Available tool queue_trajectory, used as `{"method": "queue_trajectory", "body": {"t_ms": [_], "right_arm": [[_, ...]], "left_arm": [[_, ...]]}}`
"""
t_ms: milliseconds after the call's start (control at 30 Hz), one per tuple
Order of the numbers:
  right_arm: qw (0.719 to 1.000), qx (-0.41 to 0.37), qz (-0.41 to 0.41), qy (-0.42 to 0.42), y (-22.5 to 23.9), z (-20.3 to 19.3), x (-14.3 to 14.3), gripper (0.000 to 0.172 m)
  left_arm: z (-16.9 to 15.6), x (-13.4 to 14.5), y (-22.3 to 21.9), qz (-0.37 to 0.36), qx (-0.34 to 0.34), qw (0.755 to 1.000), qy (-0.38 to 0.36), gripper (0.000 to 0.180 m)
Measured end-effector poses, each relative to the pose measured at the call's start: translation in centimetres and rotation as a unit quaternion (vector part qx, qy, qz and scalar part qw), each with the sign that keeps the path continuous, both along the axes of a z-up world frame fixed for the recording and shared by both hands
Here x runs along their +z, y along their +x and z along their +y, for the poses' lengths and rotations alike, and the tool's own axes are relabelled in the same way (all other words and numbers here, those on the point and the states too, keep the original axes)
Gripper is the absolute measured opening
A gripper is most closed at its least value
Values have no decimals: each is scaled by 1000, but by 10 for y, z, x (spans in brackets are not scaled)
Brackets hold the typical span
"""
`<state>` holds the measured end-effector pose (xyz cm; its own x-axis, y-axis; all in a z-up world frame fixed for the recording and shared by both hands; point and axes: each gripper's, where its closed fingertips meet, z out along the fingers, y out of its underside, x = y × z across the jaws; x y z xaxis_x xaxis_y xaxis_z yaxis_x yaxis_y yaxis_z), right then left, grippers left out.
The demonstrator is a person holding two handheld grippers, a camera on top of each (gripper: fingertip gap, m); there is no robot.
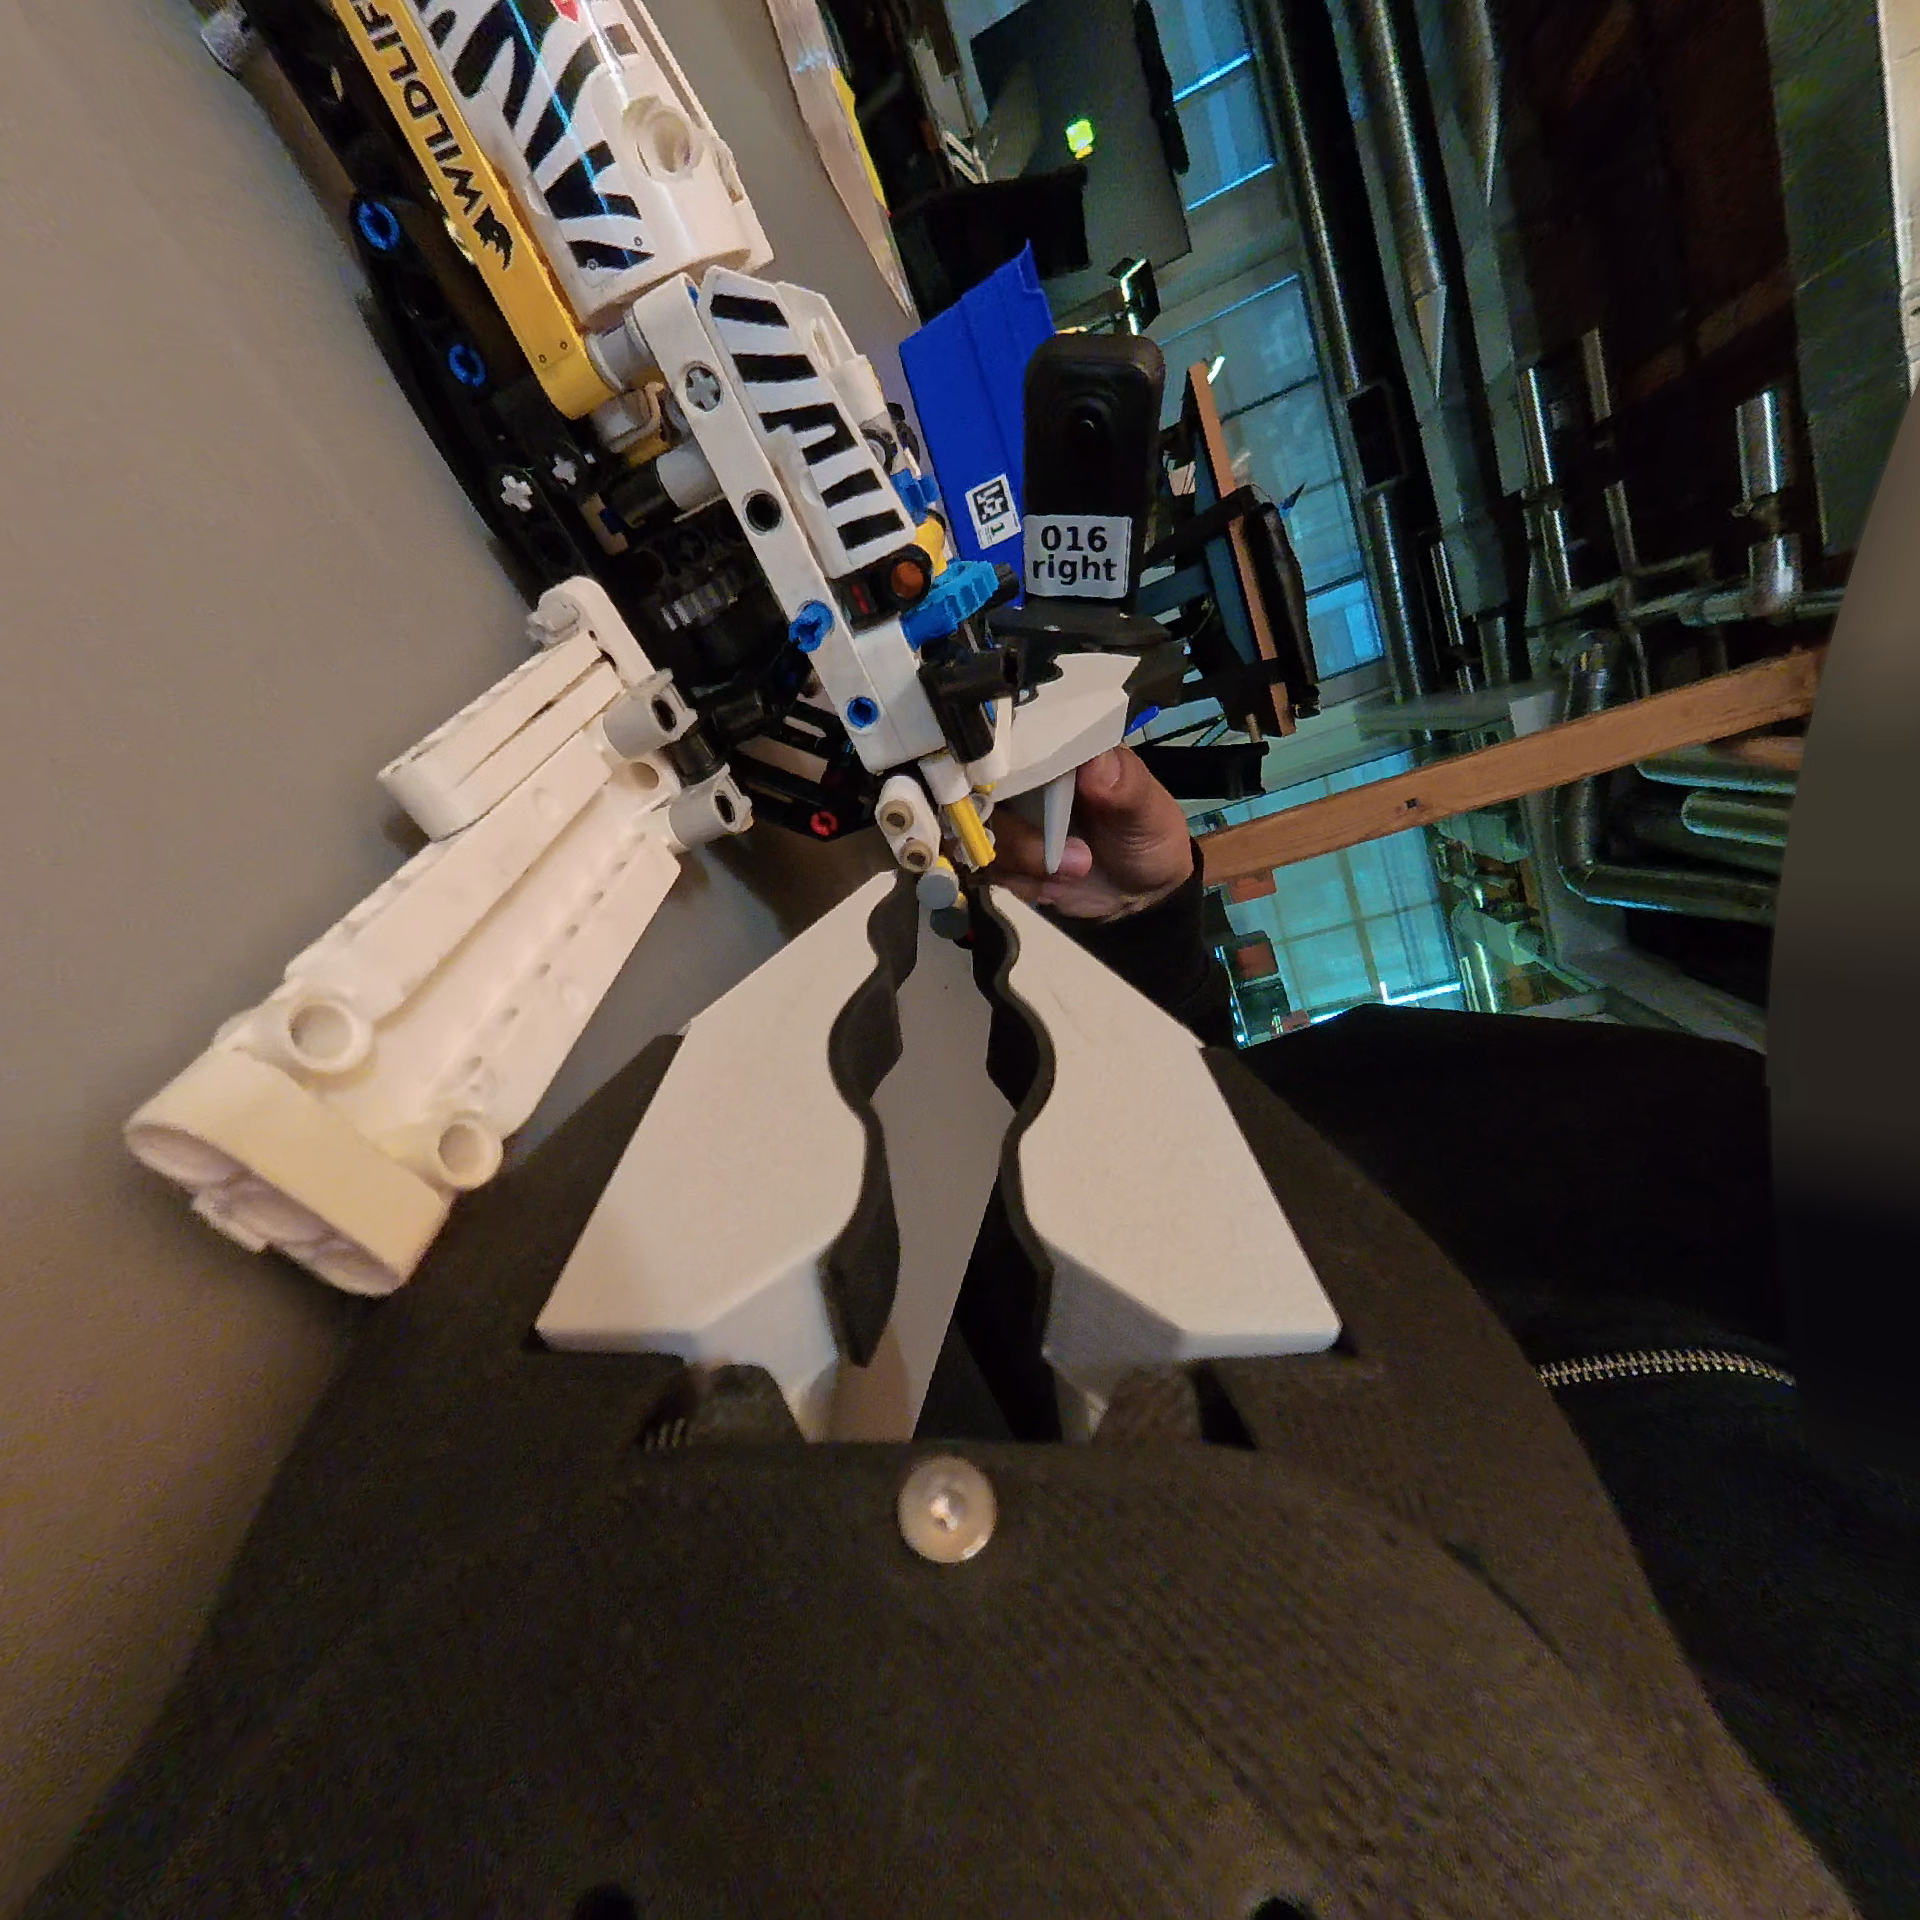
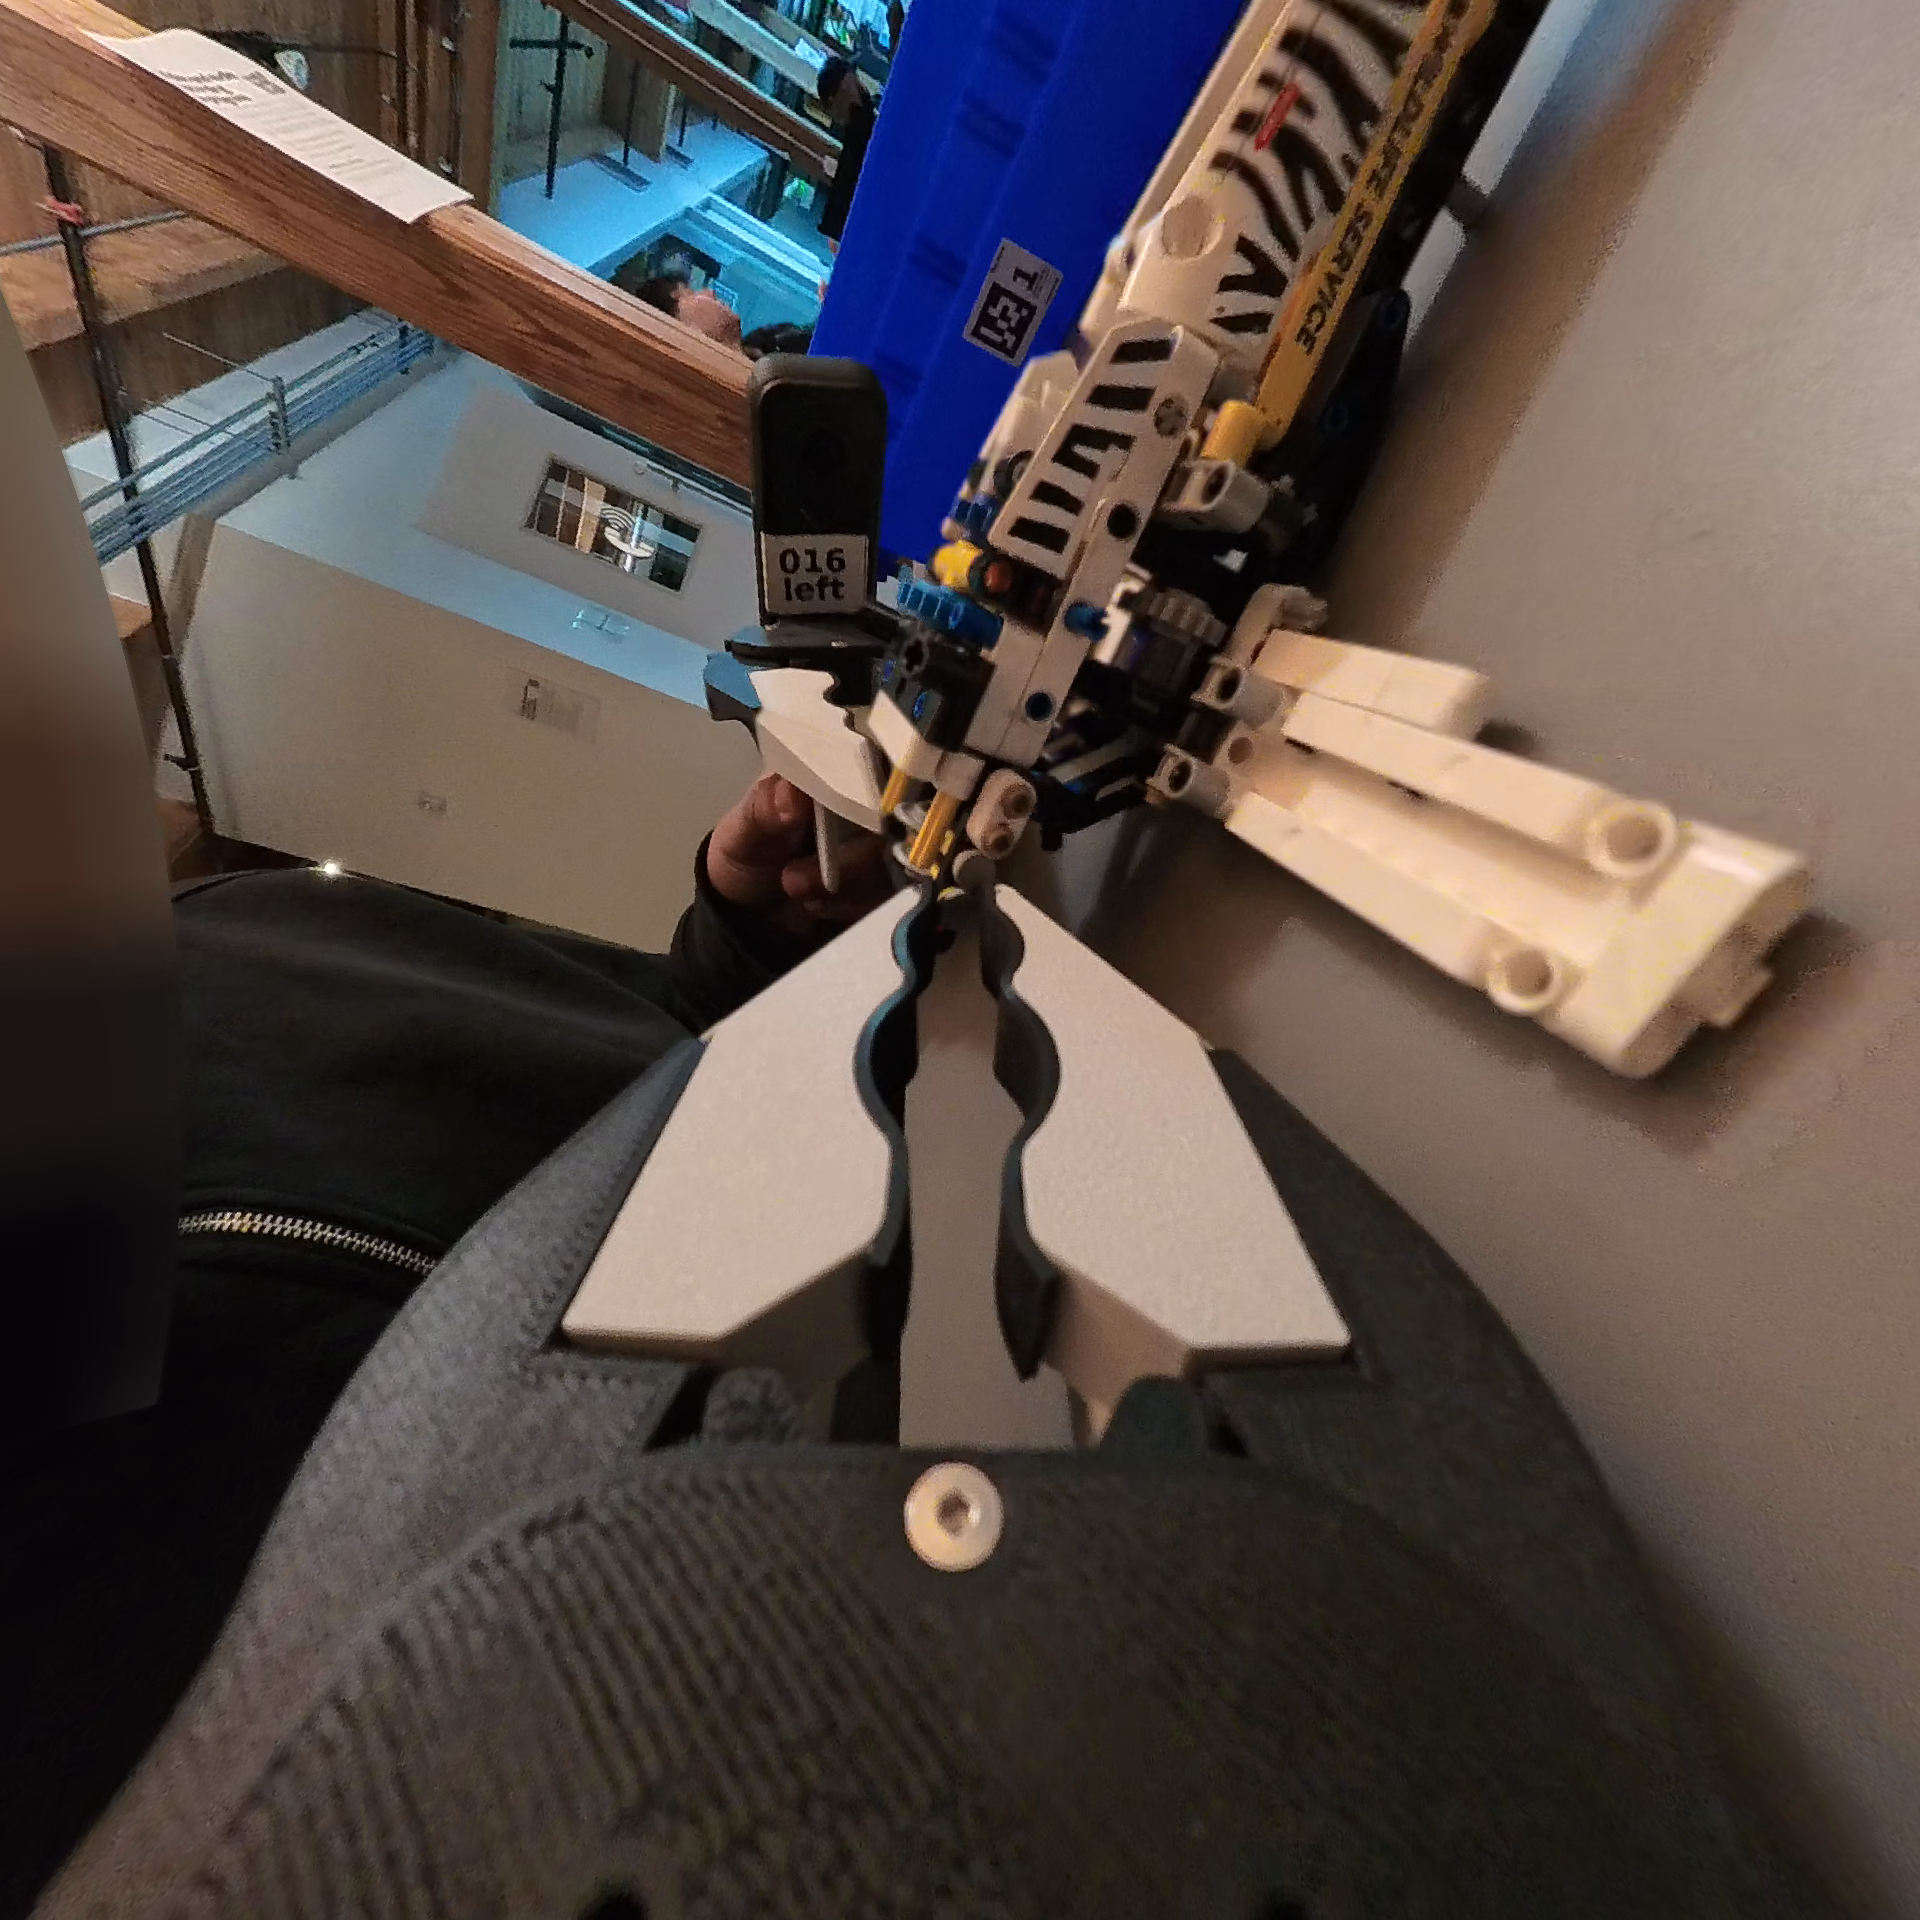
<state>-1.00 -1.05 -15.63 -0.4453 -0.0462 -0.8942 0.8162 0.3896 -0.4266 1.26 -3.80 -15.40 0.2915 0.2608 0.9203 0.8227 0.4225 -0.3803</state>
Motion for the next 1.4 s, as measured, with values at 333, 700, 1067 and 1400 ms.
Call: {"method": "queue_trajectory", "body": {"t_ms": [333, 700, 1067, 1400], "right_arm": [[1000, -9, 18, 8, 0, 0, -3, 4], [995, -76, 45, 52, -26, 41, -14, 4], [991, -79, 103, 5, -5, 32, 1, 4], [968, -96, 232, 25, 4, 37, 2, 4]], "left_arm": [[-5, -2, -4, 9, 26, 1000, -13, 4], [-26, -11, -3, 2, 62, 997, -50, 2], [-25, -9, 1, 7, 66, 997, -50, 31], [-11, 13, 7, 128, 94, 963, -218, 34]]}}
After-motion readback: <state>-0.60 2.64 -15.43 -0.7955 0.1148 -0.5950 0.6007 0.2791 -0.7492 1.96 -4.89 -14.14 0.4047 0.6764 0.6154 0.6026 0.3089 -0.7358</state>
